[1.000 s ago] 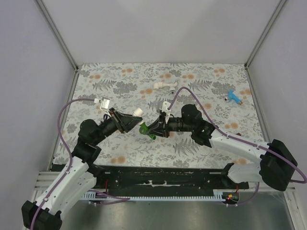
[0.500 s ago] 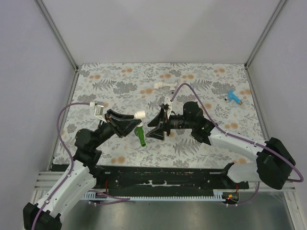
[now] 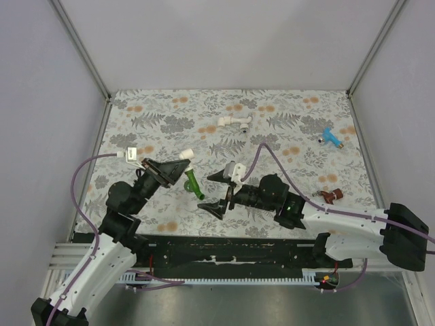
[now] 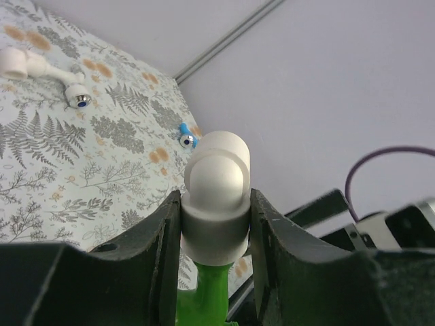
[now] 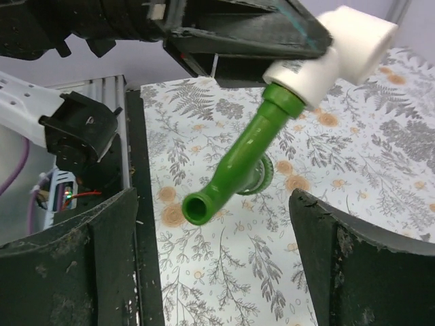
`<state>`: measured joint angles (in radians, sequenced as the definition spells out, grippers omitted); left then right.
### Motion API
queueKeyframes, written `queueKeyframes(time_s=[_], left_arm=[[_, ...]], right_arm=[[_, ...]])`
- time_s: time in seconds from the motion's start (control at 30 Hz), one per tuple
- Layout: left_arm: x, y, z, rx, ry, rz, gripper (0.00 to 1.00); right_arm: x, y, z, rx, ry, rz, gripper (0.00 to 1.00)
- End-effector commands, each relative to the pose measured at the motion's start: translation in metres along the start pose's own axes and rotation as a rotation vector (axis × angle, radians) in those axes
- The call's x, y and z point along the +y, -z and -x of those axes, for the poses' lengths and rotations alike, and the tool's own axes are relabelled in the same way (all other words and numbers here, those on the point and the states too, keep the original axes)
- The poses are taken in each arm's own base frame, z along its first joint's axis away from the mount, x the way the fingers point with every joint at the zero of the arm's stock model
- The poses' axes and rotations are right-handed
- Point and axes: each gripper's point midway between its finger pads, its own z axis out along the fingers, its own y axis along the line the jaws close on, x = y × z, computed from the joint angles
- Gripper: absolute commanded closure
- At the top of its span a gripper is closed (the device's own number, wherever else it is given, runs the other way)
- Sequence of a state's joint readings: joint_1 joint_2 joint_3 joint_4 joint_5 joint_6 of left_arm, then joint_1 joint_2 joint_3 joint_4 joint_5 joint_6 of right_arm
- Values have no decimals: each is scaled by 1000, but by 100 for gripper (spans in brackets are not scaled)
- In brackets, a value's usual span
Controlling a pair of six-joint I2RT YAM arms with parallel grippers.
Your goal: Install the water faucets
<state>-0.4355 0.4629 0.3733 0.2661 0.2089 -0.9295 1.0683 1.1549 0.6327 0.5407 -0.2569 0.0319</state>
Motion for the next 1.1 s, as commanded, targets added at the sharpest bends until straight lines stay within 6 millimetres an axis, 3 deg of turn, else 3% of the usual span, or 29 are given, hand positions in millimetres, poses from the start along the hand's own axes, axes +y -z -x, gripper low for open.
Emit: queueKeyframes(time_s=[0.0,0.17,0.43,0.6,0.7,0.77,0.87,0.93,1.03,1.07], left_arm=[[-17,-2,31,-116,115,5,98],[-23,-4,34,-125,153,-20,98],[-28,-2,34,-131,193,-49,98],[-26,-2,33,-137,214,-59,98],[-27,-2,33,-141,223,-70,98],[-29,-2,33,-143,223,-84,98],[-34,-1,33,-152,214,-131,98],[-39,1,34,-166,202,-180,98],[-46,6,36,-195,183,-248,98],[-48,7,35,-195,175,-269,98]], right_arm=[[-20,-17,22,-89,192,-224,2],[-24,-39,14,-151,196,-327,2],[-38,-53,14,-236,177,-428,2],[-41,-54,18,-275,165,-444,7],[-39,-54,21,-293,144,-442,14],[-37,-52,22,-305,117,-436,23],[-39,-46,24,-320,63,-444,43],[-37,-43,27,-334,12,-428,59],[-32,-37,37,-370,-77,-356,96],[-27,-36,41,-376,-101,-308,100]])
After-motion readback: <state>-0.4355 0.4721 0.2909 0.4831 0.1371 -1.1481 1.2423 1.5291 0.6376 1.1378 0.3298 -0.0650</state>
